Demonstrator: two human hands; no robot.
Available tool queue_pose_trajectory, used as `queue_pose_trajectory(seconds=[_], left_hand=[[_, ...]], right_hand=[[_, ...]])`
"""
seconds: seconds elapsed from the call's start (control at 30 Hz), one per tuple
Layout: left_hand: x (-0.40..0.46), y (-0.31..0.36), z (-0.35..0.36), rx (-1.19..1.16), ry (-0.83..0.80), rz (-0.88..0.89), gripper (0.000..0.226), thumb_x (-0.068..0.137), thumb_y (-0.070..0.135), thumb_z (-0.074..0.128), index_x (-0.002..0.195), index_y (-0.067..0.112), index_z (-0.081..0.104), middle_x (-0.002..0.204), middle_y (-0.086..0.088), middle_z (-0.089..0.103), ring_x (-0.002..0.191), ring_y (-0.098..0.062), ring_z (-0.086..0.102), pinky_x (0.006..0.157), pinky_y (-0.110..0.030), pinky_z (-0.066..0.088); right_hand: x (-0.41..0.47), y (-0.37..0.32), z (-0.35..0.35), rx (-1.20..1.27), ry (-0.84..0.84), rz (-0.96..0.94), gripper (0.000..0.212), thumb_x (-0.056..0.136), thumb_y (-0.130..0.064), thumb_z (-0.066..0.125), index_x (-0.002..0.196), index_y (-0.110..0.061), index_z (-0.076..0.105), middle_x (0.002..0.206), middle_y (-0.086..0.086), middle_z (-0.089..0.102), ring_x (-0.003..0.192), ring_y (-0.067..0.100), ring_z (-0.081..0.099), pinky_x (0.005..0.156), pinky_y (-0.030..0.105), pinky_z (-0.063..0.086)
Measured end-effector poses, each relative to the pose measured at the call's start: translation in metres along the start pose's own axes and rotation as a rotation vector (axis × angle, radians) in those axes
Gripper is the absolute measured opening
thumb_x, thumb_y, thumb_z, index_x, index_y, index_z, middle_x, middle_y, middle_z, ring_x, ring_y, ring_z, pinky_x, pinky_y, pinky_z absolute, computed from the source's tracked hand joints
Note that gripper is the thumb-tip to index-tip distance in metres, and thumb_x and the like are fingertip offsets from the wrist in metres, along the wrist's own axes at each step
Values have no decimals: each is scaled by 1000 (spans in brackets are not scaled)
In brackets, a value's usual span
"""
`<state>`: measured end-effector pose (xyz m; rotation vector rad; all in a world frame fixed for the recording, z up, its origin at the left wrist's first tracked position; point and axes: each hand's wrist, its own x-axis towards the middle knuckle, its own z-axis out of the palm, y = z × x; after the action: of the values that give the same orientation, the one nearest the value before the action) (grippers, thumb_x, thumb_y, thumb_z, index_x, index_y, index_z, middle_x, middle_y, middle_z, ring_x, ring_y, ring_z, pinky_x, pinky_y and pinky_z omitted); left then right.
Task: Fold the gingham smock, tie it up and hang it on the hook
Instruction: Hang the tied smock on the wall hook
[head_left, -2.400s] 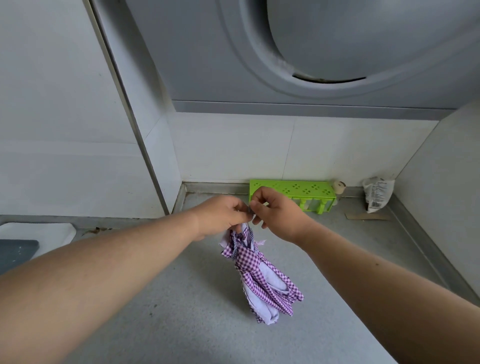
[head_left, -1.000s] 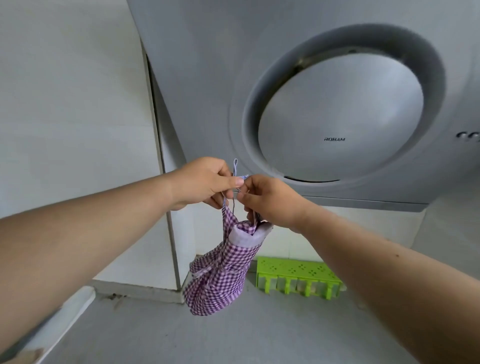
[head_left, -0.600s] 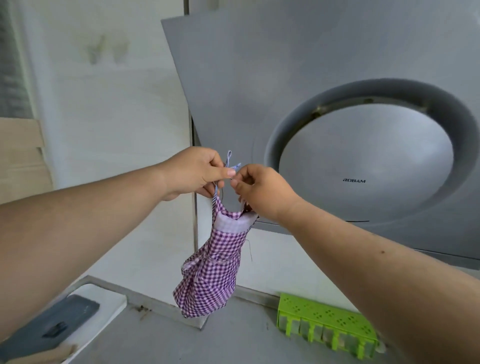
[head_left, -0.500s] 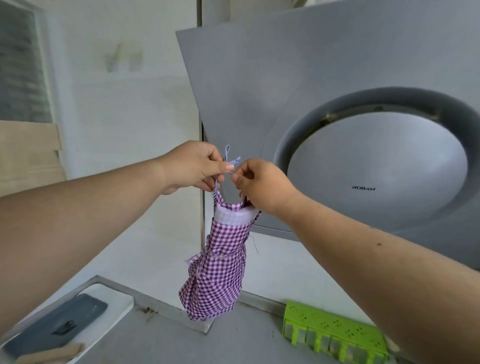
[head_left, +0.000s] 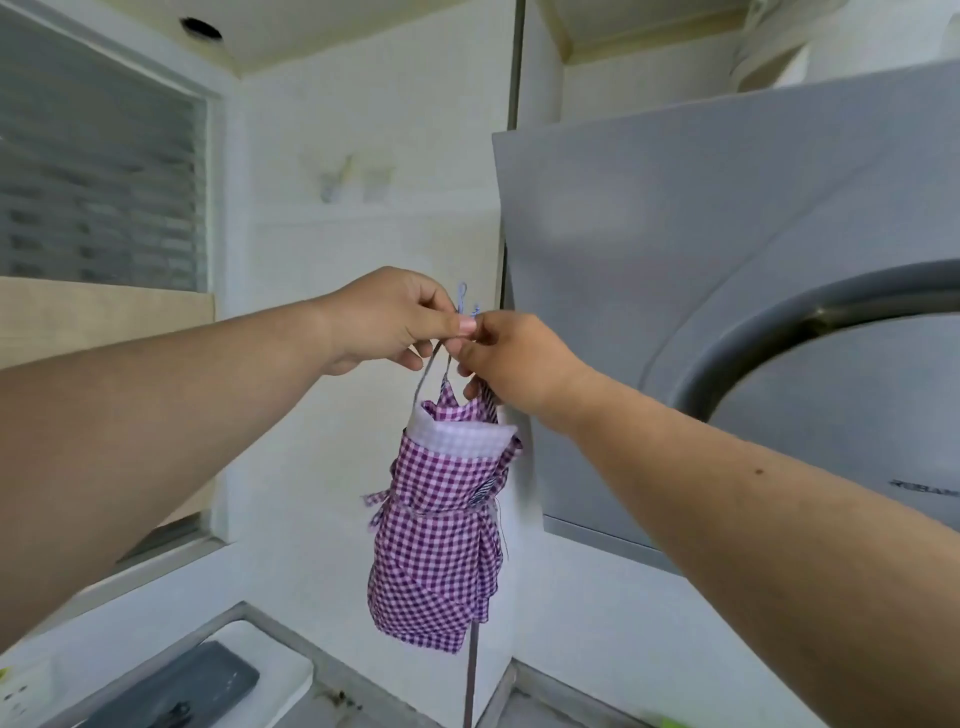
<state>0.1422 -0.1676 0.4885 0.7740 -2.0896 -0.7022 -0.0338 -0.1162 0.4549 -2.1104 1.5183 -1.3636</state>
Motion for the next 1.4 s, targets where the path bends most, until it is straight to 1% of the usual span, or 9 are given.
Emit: queue_pose_trajectory(seconds=[0.23, 0.4, 0.5, 0.63, 0.9, 1.0, 1.1, 1.27, 1.4], left_hand=[[37, -47, -80, -125, 164, -12, 23, 90, 32, 84, 80, 15, 73, 71, 5, 63, 64, -11, 59, 62, -26, 57], [70, -86, -131, -202, 311, -13, 22, 89, 35, 85, 89, 13, 80, 80, 2, 64, 62, -10, 57, 57, -24, 51], [88, -109, -156, -205, 328, -11, 18, 93, 36, 81, 91, 19, 82, 80, 3, 66, 65, -12, 56, 59, -26, 49], [103, -135, -176, -225, 301, -7, 21, 103, 38, 67, 108, 22, 80, 97, 4, 72, 81, -15, 63, 70, -28, 52], [132, -202, -205, -319, 161, -50, 46, 102, 67, 48, 135, 38, 62, 124, 9, 75, 117, -15, 69, 103, -38, 54], [144, -216, -215, -379, 141, 5, 38, 99, 70, 50, 127, 49, 61, 123, 12, 76, 114, -13, 72, 98, -36, 56], [164, -224, -226, -410, 191, 64, 39, 98, 55, 65, 131, 34, 65, 115, 7, 79, 102, -12, 77, 80, -27, 60], [193, -237, -237, -423, 289, 64, 30, 97, 36, 75, 123, 23, 70, 110, 3, 81, 97, -16, 79, 85, -36, 61], [209, -248, -244, -386, 251, 61, 37, 89, 42, 83, 121, 28, 71, 105, 8, 82, 91, -13, 80, 78, -32, 60]], right_hand=[[90, -27, 54, 193, 104, 7, 14, 99, -23, 71, 97, -10, 70, 81, -2, 74, 54, 8, 64, 45, 17, 44], [161, -45, 89, 138, 140, 5, 16, 97, -25, 72, 83, -17, 76, 73, -12, 75, 51, -3, 60, 47, 15, 46], [201, -56, 106, 113, 112, 35, 17, 95, -26, 72, 82, -16, 78, 84, -6, 78, 65, 4, 64, 57, 20, 49], [245, -61, 121, 88, 104, 30, 16, 94, -20, 70, 81, -14, 76, 93, 3, 79, 64, 14, 62, 61, 29, 50], [339, -74, 134, -43, 154, -38, 11, 98, -22, 69, 90, -18, 75, 90, -2, 79, 53, 6, 63, 51, 22, 48], [368, -78, 138, -110, 158, -69, 9, 98, -20, 69, 95, -14, 74, 89, -2, 79, 52, 6, 62, 45, 19, 46], [400, -83, 142, -182, 197, -109, 8, 97, -19, 71, 95, -13, 76, 86, -3, 79, 51, 5, 62, 48, 20, 49], [443, -88, 142, -277, 218, -139, 9, 95, -20, 75, 94, -11, 76, 88, 5, 78, 62, 15, 71, 68, 36, 66], [471, -90, 146, -551, 229, -228, 12, 95, -28, 74, 89, -18, 75, 81, -1, 70, 75, 18, 66, 69, 33, 57]])
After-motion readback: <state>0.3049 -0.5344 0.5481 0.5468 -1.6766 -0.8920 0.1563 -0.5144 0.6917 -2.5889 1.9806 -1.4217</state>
